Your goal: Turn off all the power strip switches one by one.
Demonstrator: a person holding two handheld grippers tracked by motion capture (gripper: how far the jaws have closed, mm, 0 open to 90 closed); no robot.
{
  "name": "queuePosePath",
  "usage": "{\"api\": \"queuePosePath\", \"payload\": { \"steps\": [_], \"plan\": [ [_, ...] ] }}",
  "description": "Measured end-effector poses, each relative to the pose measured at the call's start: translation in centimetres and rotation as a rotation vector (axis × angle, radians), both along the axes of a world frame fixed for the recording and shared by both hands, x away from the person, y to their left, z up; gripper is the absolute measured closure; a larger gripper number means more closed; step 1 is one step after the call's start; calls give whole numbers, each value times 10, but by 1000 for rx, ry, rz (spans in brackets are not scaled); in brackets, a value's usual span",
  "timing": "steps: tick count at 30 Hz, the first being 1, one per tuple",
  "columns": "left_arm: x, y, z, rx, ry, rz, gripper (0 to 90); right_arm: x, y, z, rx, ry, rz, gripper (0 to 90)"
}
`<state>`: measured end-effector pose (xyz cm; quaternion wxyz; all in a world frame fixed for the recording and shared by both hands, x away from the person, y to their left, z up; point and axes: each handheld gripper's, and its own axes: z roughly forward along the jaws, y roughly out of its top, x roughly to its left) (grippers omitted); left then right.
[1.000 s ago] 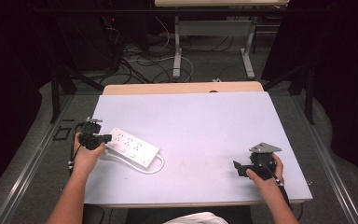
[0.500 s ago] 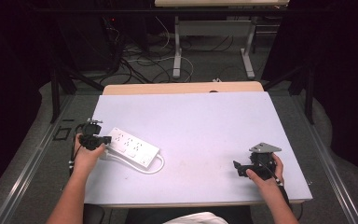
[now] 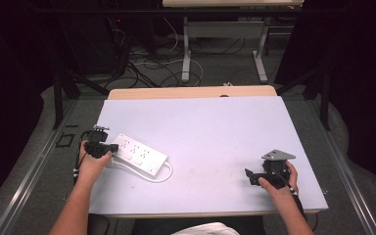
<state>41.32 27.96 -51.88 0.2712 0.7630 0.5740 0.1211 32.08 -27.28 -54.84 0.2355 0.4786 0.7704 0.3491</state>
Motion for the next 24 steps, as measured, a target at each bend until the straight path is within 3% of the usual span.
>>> {"api": "queuePosePath", "payload": {
  "steps": [7, 9, 13, 15, 16, 18, 19, 24],
  "plan": [
    [0, 2, -1, 1, -15, 10, 900, 0, 0, 0, -1, 1, -1, 59],
    [0, 3, 1, 2, 0, 9, 900, 0, 0, 0, 0, -1, 0, 59],
    [0, 4, 0, 2, -20, 23, 900, 0, 0, 0, 3, 0, 0, 59],
    [0, 6, 1, 3, 3, 20, 887, 0, 0, 0, 4, 1, -1, 59],
    [0, 5, -1, 0, -14, 29, 887, 0, 0, 0, 3, 1, 0, 59],
    [0, 6, 0, 1, 4, 18, 887, 0, 0, 0, 0, -1, 0, 59],
    [0, 5, -1, 0, -11, 22, 888, 0, 0, 0, 0, -1, 0, 59],
    [0, 5, -1, 1, -11, 23, 888, 0, 0, 0, 0, 0, 0, 59]
  ]
}}
